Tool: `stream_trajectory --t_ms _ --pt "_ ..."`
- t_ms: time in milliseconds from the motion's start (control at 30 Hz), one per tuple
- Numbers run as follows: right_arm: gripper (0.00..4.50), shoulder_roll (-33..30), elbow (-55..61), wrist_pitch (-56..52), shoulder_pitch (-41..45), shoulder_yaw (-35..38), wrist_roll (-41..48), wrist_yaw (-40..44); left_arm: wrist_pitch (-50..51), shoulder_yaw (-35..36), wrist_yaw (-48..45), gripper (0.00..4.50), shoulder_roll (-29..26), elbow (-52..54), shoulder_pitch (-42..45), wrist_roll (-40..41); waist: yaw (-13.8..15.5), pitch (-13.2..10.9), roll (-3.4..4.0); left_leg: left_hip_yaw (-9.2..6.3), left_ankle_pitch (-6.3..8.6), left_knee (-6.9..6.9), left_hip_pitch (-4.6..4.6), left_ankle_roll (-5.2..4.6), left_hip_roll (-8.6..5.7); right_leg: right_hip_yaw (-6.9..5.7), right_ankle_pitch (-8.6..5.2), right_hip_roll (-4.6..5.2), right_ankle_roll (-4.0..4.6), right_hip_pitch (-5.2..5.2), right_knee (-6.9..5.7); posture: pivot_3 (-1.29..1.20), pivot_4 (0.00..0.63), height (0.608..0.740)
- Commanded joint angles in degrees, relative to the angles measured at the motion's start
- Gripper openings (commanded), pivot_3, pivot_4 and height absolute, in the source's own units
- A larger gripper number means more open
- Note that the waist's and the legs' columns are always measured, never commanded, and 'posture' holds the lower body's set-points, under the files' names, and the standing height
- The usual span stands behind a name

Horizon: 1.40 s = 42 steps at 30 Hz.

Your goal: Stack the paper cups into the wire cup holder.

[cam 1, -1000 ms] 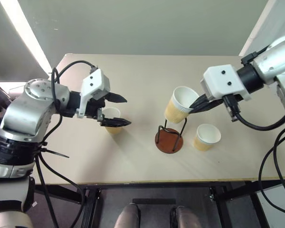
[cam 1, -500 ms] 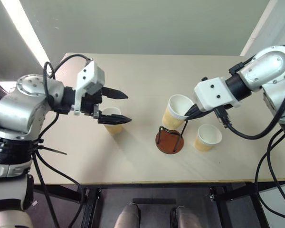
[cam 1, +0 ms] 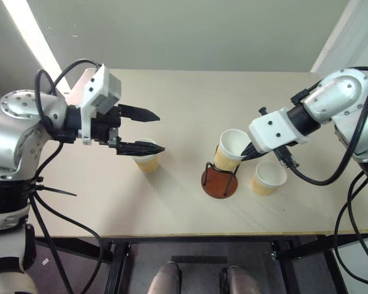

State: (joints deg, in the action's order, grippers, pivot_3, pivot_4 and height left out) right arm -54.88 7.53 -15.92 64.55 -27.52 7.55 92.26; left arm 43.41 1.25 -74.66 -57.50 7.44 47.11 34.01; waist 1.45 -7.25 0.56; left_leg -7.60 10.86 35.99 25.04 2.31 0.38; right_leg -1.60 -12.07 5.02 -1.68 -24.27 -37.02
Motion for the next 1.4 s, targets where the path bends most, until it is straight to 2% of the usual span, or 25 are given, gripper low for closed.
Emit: stream_trajectory --t_ms 33,133,267,367,400,633,867,1000,1400 --pt "0.64 0.7 1.0 -0.1 0.5 1.4 -0.7 0.2 -0.6 1.6 0.1 4.5 -1.0 1.5 0.5 0.3 0.0 0.0 0.0 0.0 0.0 0.0 -0.01 0.0 0.0 0.0 0.0 0.0 0.0 0.0 -0.01 0.0 0.15 0.74" --pt "1.55 1.8 0.5 -1.1 0.6 2.3 -1.1 0.0 -0.6 1.6 0.1 4.5 -1.0 1.6 0.4 0.3 0.0 0.0 0.0 0.0 0.0 0.0 -0.01 0.0 0.0 0.0 0.0 0.0 0.0 0.0 -0.01 0.0 0.15 0.74" --pt "2.98 3.4 0.1 -2.8 0.9 3.4 -1.1 -1.3 -0.7 1.6 0.3 4.5 -1.2 1.8 0.1 0.0 0.0 0.0 0.0 0.0 0.0 0.0 0.0 0.0 0.0 0.0 0.0 0.0 0.0 0.0 0.0 0.0 0.15 0.74" --pt "4.0 4.7 -0.6 -3.9 1.3 4.2 -1.1 -2.7 -2.2 0.9 0.2 4.5 -2.0 1.8 -0.9 -1.7 0.0 0.0 0.0 0.0 0.0 0.0 -0.01 0.0 0.0 0.0 0.0 0.0 0.0 0.0 0.0 0.0 0.15 0.74" --pt "4.34 5.5 -2.1 -3.8 1.9 5.0 -1.3 -4.1 -5.1 -0.5 0.3 4.5 -3.5 2.0 -2.5 -5.1 0.0 0.0 0.0 0.0 0.0 0.0 -0.01 0.0 0.0 0.0 0.0 0.0 0.0 -0.01 0.0 0.0 0.15 0.74" --pt "4.34 9.9 -12.0 -9.3 6.8 12.7 2.8 -9.1 -15.8 -5.0 2.4 4.5 -8.1 4.5 -8.5 -18.1 -0.2 0.0 0.0 -0.02 0.01 -0.02 -0.02 -0.02 0.0 0.03 -0.01 0.0 0.02 -0.05 -0.02 0.0 0.15 0.74" --pt "4.34 10.4 -12.2 -16.6 8.5 16.9 8.4 -8.1 -23.5 -6.9 3.0 4.5 -10.5 2.1 -11.1 -26.8 0.0 0.0 -0.01 -0.02 0.06 -0.05 0.01 0.07 -0.02 0.03 -0.12 -0.01 0.21 -0.06 0.02 0.0 0.15 0.74" --pt "4.34 9.5 -11.6 -18.3 8.0 17.0 9.1 -7.8 -25.1 -9.0 3.3 4.5 -9.5 0.0 -9.9 -30.7 0.0 0.0 -0.01 -0.02 0.06 -0.06 0.03 0.11 -0.02 0.02 -0.12 -0.01 0.21 -0.09 0.02 0.0 0.15 0.74" --pt "4.34 7.1 -8.4 -23.5 7.8 17.7 12.5 -7.3 -27.9 -13.8 1.3 4.5 -5.3 -3.2 -7.6 -35.7 -0.1 0.0 -0.01 -0.02 0.06 -0.06 0.05 0.15 -0.01 0.03 -0.12 -0.01 0.21 -0.12 -0.01 0.0 0.15 0.74"
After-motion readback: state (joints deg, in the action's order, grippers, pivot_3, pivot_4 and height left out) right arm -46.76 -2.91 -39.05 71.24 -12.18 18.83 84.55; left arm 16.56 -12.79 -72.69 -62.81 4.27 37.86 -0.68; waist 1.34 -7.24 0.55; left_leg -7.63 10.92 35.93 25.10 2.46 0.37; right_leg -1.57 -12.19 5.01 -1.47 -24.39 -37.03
